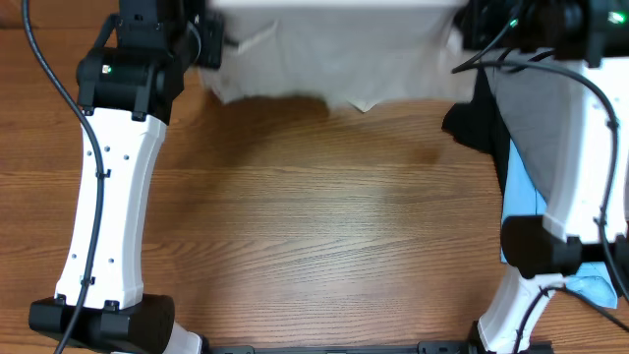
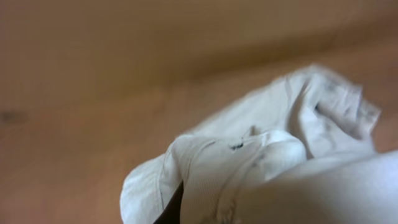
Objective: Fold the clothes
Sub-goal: 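Lift the shorts with both grippers and stretch them apart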
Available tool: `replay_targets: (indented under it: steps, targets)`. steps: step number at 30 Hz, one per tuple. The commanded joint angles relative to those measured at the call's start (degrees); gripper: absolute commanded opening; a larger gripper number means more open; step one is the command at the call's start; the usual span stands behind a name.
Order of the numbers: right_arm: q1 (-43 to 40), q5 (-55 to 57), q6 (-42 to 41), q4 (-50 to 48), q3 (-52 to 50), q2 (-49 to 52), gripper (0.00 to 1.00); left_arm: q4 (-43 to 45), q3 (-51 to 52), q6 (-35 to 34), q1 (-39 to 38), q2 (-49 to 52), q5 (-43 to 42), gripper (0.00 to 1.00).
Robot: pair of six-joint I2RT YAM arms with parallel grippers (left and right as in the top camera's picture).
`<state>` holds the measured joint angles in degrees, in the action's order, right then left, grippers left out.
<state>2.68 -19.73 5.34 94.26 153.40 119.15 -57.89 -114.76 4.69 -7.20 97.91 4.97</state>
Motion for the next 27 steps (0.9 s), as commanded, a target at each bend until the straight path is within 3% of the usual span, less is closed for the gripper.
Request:
replay_targets:
  steps: [1, 7, 16, 27]
  targets:
    - [0.04, 0.07, -1.68, 2.80, -1.14, 1.86, 0.04, -5.84, -1.27, -3.78, 4.90, 0.09, 5.81, 0.04]
    - [3.80, 1.05, -4.26, 2.78, -4.83, 1.84, 0.04, -13.60, -1.16, -4.09, 5.75, 1.46, 1.09, 0.04]
    - [10.73, 16.13, -17.42, 2.80, -6.29, -1.70, 0.04, -26.27, -1.16, -6.67, 5.79, 1.40, -1.68, 0.04]
    - [14.73, 20.13, -26.45, 2.78, -30.42, -15.41, 0.04, -32.46, 3.21, -8.15, 5.77, 0.63, -4.63, 0.04]
